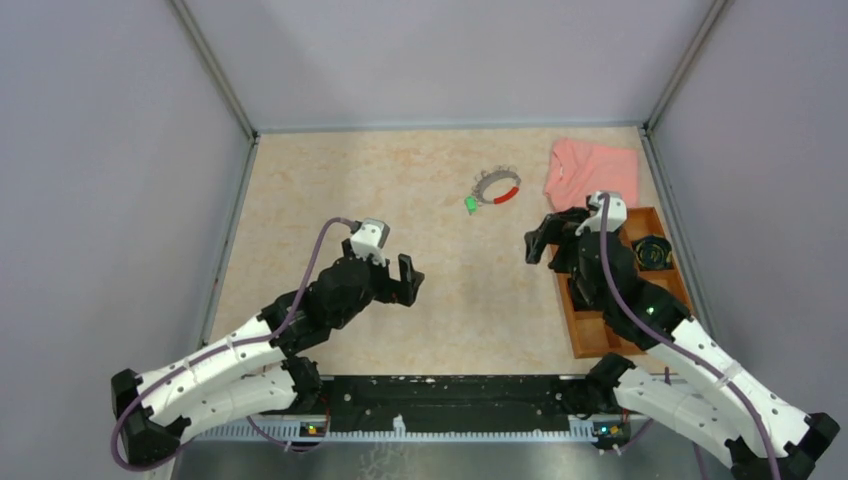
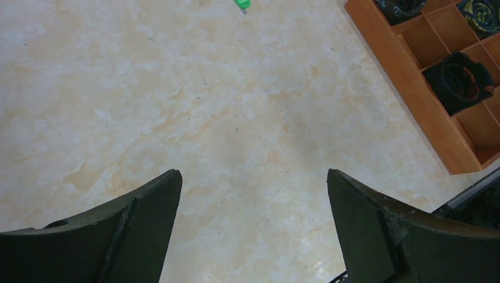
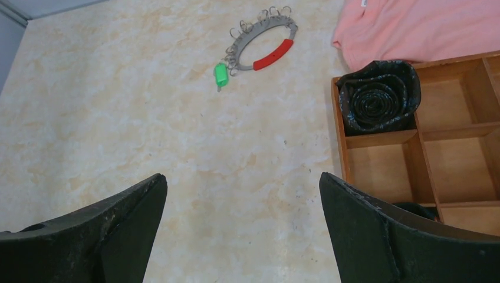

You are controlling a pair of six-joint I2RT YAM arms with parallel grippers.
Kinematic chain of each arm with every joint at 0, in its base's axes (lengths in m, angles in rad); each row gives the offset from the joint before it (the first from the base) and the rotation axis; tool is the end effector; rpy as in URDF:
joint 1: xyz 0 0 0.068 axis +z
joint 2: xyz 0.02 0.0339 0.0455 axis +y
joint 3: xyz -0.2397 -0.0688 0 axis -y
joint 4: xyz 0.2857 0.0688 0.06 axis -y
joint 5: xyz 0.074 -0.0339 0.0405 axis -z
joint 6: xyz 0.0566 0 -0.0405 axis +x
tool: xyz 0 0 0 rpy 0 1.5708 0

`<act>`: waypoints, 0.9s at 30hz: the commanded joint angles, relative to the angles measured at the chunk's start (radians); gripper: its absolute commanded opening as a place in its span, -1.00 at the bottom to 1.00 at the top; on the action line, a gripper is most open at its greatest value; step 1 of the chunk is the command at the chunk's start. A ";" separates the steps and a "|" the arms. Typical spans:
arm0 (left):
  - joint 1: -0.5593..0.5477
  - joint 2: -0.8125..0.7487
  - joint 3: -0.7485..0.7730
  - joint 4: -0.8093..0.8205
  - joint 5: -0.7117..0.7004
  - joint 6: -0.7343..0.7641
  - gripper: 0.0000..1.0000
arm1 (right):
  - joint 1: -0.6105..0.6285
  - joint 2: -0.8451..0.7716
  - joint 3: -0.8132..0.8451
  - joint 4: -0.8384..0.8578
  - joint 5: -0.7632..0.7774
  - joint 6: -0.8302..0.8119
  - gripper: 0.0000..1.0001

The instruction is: Remove the keys from the keyring

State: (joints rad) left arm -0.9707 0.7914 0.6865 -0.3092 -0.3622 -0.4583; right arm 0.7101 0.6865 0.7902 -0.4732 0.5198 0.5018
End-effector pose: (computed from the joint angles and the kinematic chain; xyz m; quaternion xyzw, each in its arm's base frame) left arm 0.1623 -0.2017 0.2627 0.1135 0.8217 -0.2384 0.5050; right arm 0.1907 0.1269 0.3102 0.0616 0.8080 0.1368 0.5697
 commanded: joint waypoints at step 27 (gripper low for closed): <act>0.314 0.013 -0.006 -0.044 0.338 0.167 0.97 | -0.280 1.172 0.556 0.505 -0.142 -0.244 0.61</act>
State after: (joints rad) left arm -0.6662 0.8219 0.6952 -0.3756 -0.0593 -0.3077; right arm 0.4603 1.7634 1.2423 -0.0338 0.3832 0.2855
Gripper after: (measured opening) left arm 0.987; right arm 0.842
